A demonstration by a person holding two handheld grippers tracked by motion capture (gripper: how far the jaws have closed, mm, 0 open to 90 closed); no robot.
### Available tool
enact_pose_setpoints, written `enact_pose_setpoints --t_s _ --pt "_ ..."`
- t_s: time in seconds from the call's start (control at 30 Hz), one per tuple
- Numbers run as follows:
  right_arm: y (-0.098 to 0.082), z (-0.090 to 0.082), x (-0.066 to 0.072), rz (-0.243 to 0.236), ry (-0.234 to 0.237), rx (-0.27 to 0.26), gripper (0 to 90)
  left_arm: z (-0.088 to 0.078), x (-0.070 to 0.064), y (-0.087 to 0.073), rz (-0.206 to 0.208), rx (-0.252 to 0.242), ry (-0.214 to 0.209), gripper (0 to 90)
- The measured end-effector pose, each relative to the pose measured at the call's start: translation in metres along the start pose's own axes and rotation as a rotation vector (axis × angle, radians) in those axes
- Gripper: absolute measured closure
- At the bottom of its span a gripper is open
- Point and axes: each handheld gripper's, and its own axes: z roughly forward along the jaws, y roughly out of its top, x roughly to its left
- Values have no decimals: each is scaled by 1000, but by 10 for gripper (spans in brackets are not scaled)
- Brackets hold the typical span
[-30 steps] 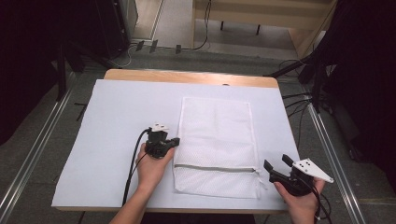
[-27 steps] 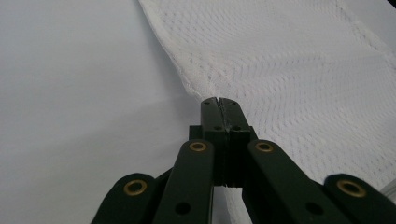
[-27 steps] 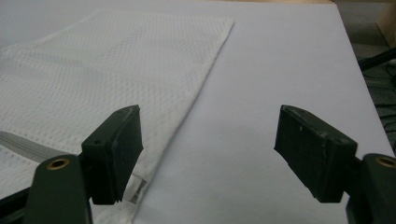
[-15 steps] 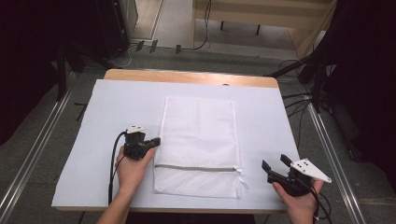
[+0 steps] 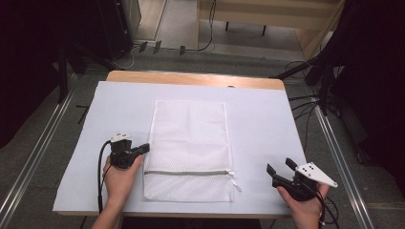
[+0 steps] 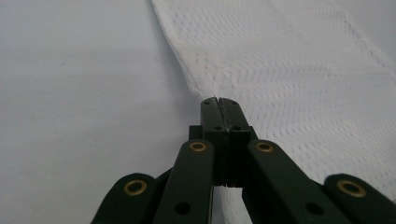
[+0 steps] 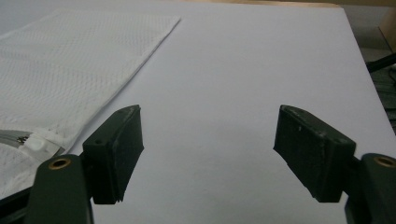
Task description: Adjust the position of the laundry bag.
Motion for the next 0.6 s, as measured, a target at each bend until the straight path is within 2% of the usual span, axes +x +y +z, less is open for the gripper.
enact_pose_setpoints --t_s 0.13,0.17,0.23,0.37,0.47,0.53,0.6 --pt "0 1 3 -2 8 0 253 -2 5 -2 -20 -20 -23 900" --pt "0 1 4 -3 10 -1 257 -2 5 -2 -22 -32 -25 872" --pt "0 1 5 -3 15 1 273 -5 5 -2 -23 -62 -12 698" --pt "2 -1 13 16 48 13 302 -20 4 -1 -6 -110 23 512" --pt "5 -1 22 18 81 6 330 -27 -3 -3 29 -109 24 449" --pt "4 1 28 17 93 -18 372 -29 -13 -4 55 -107 6 440" --pt "3 2 33 48 130 -35 435 -29 -22 -5 67 -108 -11 439"
